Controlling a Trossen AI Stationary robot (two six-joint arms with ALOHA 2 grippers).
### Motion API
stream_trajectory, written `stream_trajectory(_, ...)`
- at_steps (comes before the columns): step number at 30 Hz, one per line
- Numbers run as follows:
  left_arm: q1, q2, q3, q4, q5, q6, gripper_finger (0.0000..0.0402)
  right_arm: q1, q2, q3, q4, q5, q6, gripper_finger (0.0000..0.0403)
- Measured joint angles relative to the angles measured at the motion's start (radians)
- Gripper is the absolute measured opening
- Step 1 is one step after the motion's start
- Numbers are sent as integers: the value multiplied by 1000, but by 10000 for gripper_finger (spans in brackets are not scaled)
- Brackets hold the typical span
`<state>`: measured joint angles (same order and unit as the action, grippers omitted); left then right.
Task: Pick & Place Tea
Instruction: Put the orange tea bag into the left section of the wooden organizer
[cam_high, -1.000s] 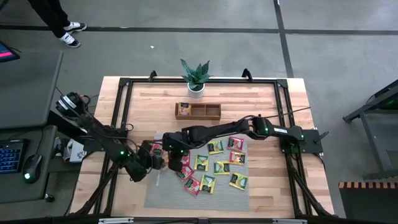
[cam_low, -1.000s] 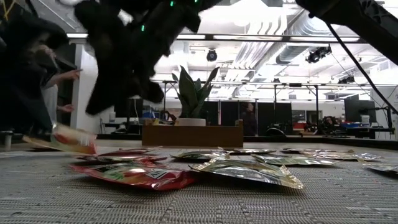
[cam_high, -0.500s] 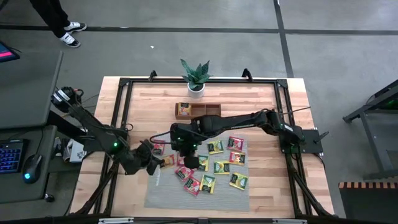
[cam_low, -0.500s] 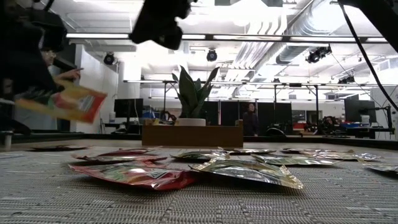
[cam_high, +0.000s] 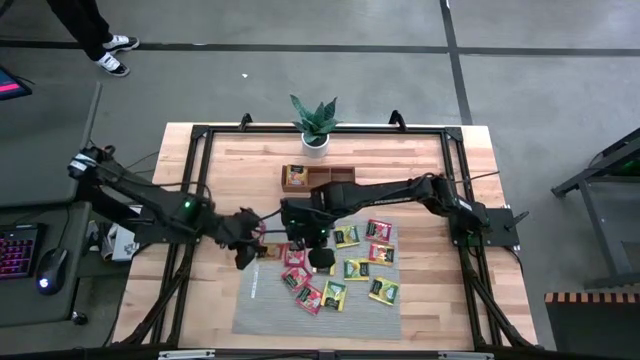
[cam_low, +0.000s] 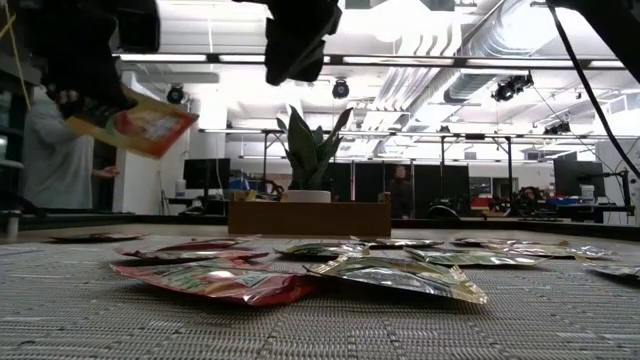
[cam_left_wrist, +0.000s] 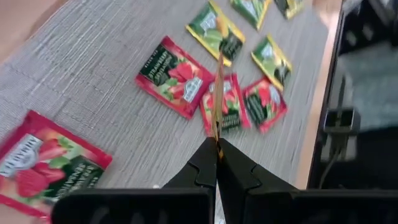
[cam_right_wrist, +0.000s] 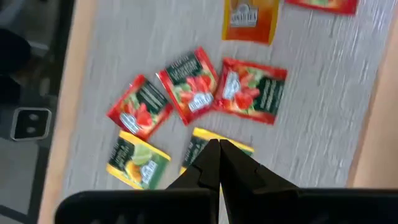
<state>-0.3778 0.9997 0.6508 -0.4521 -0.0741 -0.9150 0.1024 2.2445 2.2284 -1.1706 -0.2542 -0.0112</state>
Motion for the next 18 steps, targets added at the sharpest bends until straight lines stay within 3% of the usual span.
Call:
stream_trajectory(4, 74, 37, 86, -116, 73, 134, 0, -1, -4, 0, 28, -7, 2, 0)
stream_trajectory(11, 122, 77, 176, -160, 83, 253, 0, -19, -13, 0, 123, -18, 4, 5)
stream_trajectory(18, 123, 79, 178, -150, 58, 231, 0, -66, -16, 0, 193, -89, 13, 83)
